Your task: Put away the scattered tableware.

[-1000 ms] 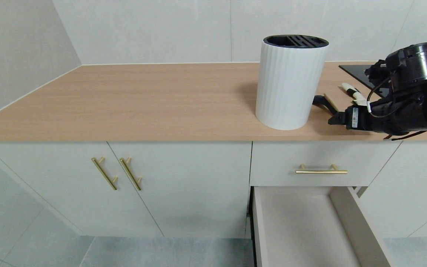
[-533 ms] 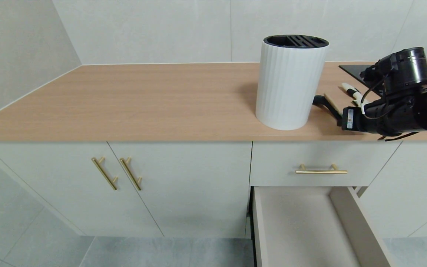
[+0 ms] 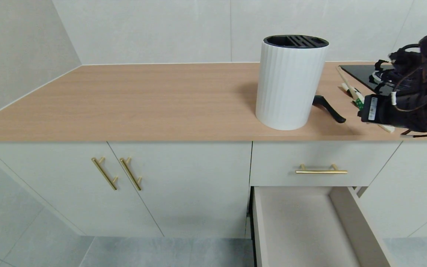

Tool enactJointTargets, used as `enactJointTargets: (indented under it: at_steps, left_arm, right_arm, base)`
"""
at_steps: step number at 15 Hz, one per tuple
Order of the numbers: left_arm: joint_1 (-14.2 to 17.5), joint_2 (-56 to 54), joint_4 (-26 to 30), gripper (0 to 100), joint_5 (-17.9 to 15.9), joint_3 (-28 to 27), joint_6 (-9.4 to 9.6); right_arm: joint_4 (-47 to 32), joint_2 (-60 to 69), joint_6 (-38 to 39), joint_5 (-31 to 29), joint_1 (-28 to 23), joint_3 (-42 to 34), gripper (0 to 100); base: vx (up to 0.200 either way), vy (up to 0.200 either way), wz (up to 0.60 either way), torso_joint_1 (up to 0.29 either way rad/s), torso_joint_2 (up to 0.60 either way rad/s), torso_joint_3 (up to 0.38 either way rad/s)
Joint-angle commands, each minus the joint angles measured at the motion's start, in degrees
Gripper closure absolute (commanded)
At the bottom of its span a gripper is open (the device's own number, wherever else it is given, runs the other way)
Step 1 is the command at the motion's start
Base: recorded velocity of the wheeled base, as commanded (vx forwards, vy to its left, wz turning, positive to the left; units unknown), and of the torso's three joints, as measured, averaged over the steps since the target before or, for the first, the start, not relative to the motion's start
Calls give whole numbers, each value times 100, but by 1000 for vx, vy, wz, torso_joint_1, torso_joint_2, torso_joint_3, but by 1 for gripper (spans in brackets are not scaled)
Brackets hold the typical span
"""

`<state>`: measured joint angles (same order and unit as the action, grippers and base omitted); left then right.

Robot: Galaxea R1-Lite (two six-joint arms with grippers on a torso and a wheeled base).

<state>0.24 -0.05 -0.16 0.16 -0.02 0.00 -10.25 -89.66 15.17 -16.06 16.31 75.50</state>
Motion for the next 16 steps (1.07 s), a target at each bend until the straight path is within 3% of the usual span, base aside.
enactJointTargets:
  at_steps: [1,5,9,14,16]
  left_arm:
    - [2,5,-2,0,2,2,0]
    - [2,5,-2,0,2,2,0]
    - [2,5,-2,0,2,2,0]
    - [2,5,-2,0,2,2,0]
    - [2,5,-2,0,2,2,0]
  right_arm:
    - [-29,1416,22,23,162,-668,100]
    - [-434,2533,4,129,206,-1520,100]
    - [-706,3350,13,1562,171,-1740,100]
    - [-2482,3394,-128,1737,232,-1142,100]
    - [-3949,3174,-646,2115,496,-888,100]
  base:
    - [0,0,0,0,0,0]
    - [0,0,0,0,0,0]
    - [0,0,0,0,0,0]
    - [0,0,0,0,0,0]
    - [0,0,0,0,0,0]
